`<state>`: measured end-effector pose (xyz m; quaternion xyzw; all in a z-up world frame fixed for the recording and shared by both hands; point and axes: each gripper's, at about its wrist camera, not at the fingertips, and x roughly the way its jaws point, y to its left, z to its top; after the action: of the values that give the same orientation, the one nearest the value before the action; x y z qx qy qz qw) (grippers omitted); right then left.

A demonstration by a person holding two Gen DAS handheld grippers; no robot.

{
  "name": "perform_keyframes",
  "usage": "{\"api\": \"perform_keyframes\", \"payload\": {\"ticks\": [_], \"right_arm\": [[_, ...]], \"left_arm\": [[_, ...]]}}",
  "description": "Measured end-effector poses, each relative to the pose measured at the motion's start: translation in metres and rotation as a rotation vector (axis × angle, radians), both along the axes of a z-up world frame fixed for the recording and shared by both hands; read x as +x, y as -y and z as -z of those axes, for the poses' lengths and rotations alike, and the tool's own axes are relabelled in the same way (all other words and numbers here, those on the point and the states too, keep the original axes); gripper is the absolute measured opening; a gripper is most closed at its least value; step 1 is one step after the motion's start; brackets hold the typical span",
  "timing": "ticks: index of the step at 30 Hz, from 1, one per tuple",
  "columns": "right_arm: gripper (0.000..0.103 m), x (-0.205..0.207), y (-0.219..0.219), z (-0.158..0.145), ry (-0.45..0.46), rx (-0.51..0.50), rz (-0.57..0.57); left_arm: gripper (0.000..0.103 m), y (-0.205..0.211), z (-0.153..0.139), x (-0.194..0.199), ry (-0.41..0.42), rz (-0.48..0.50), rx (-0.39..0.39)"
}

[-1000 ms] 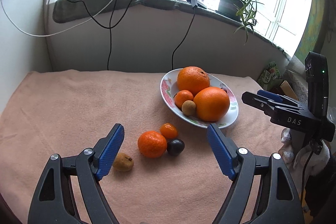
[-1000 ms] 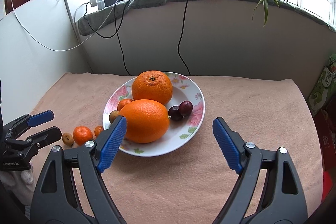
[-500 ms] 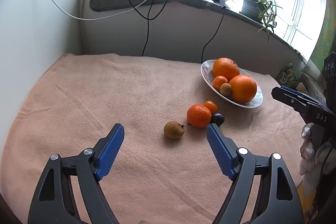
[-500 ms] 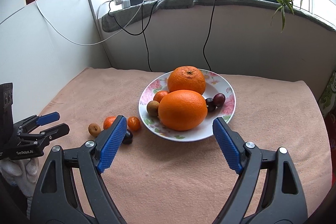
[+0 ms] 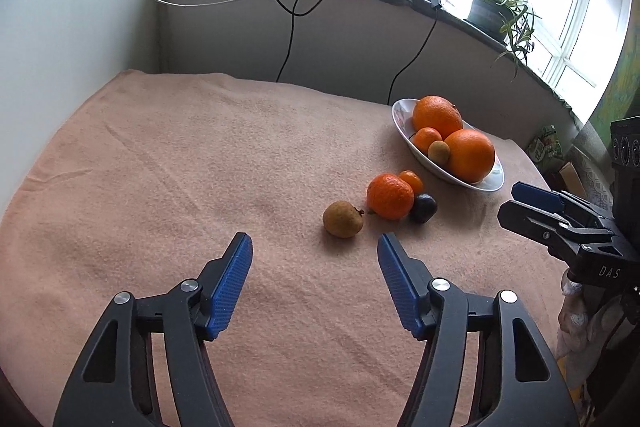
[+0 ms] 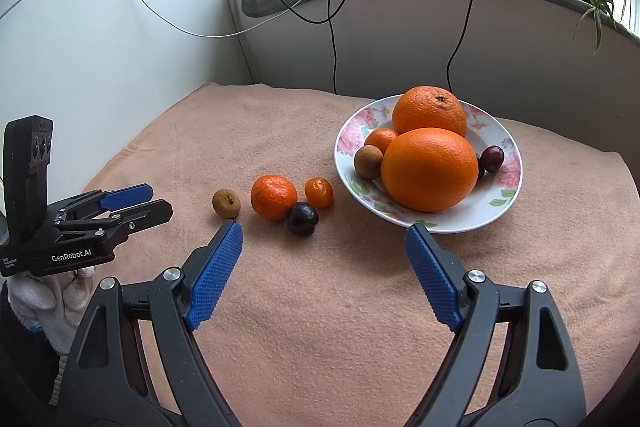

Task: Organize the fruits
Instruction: 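Withdraw both open tools toward the remaining fruits on the towel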

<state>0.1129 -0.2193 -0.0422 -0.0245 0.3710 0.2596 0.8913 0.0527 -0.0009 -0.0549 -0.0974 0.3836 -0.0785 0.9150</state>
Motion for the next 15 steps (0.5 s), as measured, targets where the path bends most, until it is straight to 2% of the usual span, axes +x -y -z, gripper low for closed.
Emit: {"api": "perform_keyframes", "payload": {"ticks": [2, 4, 6, 8, 11, 15], "right_arm": [[0.076, 0.003, -0.005, 0.005, -0.018, -0.001, -0.015], [0.07, 0.007, -0.009, 0.011, -0.042, -0.002, -0.031], [0.066, 0.01, -0.014, 0.016, -0.058, -0.009, -0.038], [0.056, 0.014, -0.017, 0.021, -0.076, -0.011, -0.048], [0.05, 0.021, -0.02, 0.028, -0.097, -0.01, -0.049], [0.047, 0.027, -0.024, 0.032, -0.112, -0.005, -0.058]], "left_arm": [[0.058, 0.003, 0.003, 0.002, -0.006, 0.01, 0.001], [0.056, 0.005, 0.005, 0.005, -0.013, 0.018, -0.007], [0.051, 0.007, 0.008, 0.008, -0.021, 0.028, -0.012], [0.049, 0.008, 0.011, 0.01, -0.027, 0.034, -0.018], [0.041, 0.01, 0.013, 0.014, -0.031, 0.043, -0.015], [0.04, 0.01, 0.015, 0.02, -0.035, 0.04, -0.014]]}}
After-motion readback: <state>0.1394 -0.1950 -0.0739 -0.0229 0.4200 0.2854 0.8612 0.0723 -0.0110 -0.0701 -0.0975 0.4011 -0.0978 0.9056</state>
